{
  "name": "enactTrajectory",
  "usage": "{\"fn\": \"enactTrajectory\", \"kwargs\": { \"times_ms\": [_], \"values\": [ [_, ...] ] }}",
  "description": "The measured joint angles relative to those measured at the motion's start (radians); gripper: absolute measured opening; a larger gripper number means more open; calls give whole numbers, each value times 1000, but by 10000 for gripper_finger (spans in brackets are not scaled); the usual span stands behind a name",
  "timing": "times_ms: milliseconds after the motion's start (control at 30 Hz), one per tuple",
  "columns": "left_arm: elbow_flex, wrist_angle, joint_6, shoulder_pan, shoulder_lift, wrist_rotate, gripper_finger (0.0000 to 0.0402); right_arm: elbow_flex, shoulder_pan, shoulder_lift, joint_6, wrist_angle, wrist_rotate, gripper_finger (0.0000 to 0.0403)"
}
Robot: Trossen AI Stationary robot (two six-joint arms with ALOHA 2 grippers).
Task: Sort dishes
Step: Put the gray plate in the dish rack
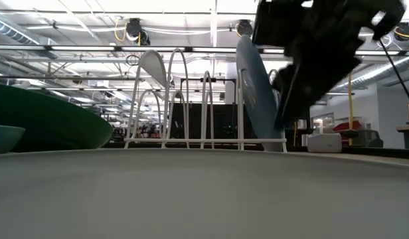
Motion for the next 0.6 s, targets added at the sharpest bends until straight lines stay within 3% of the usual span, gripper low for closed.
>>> {"fn": "enactTrajectory", "kwargs": {
  "times_ms": [167, 400, 600],
  "values": [
    [0, 0, 0, -20, 25, -3, 157, 0, -2, 67, 107, 0, 35, 167],
    [0, 1, 1, -28, 31, -3, 157, 1, -13, 106, 134, 22, 28, 165],
    [0, 1, 0, -28, 31, -3, 157, 1, -13, 108, 93, 92, 28, 122]
  ]
}}
